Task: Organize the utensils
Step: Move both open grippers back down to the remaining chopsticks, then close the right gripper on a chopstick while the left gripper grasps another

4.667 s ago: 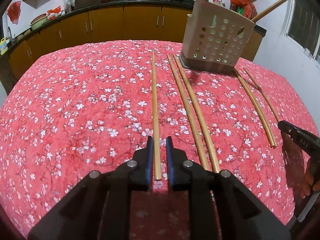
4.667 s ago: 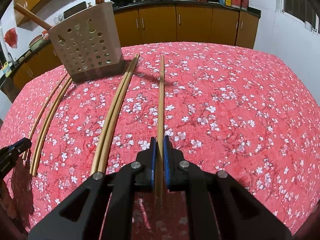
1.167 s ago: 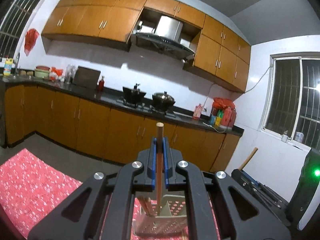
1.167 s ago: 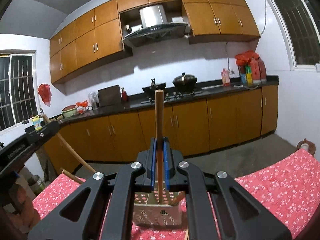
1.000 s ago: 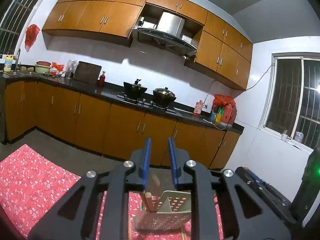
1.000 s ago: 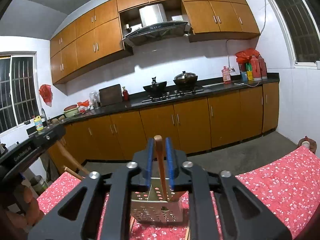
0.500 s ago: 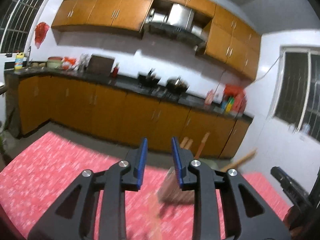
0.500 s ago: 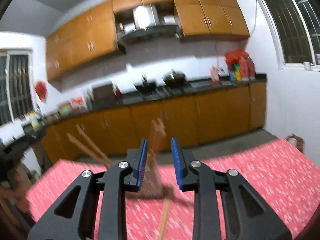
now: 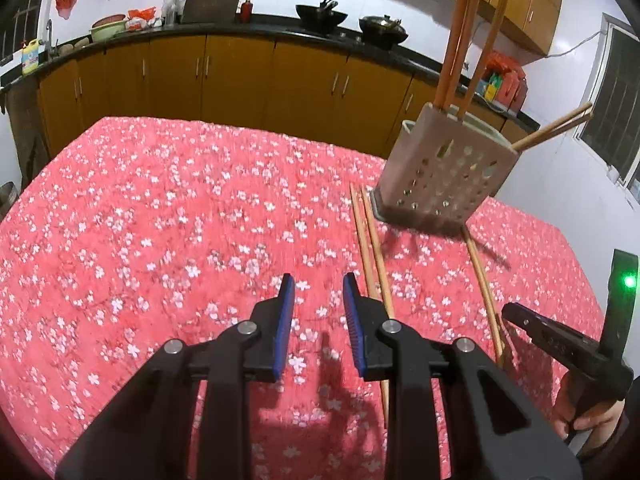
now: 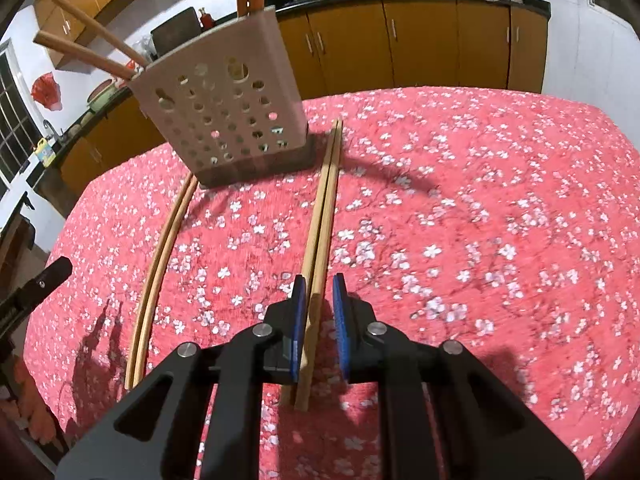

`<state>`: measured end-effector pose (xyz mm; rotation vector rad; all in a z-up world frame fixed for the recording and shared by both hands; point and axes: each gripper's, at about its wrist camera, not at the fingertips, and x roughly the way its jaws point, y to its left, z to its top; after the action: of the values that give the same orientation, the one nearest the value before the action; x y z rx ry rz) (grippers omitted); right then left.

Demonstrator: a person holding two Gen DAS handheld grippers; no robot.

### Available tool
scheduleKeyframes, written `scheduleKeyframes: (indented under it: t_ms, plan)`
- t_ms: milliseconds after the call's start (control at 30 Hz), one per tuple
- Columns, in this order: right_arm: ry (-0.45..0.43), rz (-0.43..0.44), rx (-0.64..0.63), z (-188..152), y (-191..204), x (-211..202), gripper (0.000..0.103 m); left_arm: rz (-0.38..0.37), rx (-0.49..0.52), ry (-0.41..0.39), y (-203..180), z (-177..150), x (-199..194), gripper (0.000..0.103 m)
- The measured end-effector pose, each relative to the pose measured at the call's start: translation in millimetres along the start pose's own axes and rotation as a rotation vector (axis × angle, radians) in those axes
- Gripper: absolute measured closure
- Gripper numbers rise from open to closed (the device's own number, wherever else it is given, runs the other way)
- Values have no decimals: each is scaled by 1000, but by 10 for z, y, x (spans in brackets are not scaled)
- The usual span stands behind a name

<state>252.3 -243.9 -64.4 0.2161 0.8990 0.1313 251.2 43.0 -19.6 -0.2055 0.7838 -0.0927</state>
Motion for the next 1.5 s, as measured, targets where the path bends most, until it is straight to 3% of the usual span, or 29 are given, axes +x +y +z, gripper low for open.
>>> scheduleKeyframes:
  t_ms: [600,833,967,1233,1500]
  plan:
    - [-3,-92,-82,-118,41,90,94,-56,27,71,-206,-127,247,77]
    - [-39,-205,72,-86,-379,10,95,-97,53,106,-292,-205,326,78]
    - [-41,-204,102,-95,-506,-29,95,-104,69,133,-362,-260,400,79]
    - [-44,-213,73,-111,-474,-23,95,-56,125,172,-483,-368,532,87]
    - [-42,-202,25,-133,-358,-10,95,22,169,148,-565,-394,569,95]
